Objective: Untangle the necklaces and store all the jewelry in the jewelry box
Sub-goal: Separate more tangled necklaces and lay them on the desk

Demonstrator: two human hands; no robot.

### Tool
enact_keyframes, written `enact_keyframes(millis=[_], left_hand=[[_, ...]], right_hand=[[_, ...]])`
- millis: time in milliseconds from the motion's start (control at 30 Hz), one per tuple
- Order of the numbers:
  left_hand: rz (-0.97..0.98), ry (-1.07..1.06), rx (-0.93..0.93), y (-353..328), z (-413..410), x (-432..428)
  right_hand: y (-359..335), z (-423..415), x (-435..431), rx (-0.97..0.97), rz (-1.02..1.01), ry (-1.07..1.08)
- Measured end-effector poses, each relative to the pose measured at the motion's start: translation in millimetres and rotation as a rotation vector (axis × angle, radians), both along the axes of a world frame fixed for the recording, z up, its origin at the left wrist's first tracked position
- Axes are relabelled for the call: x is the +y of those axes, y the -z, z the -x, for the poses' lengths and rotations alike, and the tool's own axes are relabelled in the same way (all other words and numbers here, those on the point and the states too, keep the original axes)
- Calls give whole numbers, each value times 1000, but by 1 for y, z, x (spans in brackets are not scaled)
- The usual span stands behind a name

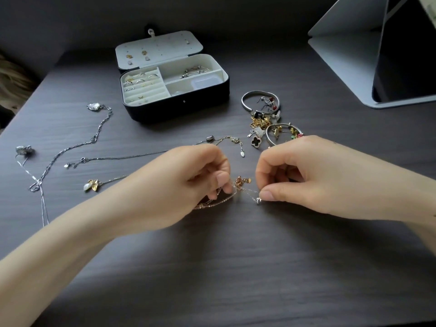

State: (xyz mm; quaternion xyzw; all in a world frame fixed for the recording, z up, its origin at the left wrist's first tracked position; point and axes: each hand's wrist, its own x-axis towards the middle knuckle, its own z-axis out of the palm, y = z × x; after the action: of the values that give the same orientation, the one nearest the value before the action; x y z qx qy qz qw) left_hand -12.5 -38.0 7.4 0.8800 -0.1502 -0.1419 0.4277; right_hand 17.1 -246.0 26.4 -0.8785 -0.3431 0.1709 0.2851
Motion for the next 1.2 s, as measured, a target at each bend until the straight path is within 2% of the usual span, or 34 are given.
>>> enact_keyframes(millis=[100,267,533,633,767,1200], left_hand=[[120,-7,42,3,0,2],[178,-23,30,7,-1,2],[232,2,24,8,-1,-1],[217,18,8,8,-1,-1],[211,17,2,9,0,0],[218,-72,-23,8,4,-4]], right_hand=[[1,-2,0,51,-41,5],[4,-3,0,88,-90,6],[14,3,7,-219,-54,13],[18,6,13,-259,-81,1],[15,6,12,-210,-102,23],[2,4,7,204,-306,111]])
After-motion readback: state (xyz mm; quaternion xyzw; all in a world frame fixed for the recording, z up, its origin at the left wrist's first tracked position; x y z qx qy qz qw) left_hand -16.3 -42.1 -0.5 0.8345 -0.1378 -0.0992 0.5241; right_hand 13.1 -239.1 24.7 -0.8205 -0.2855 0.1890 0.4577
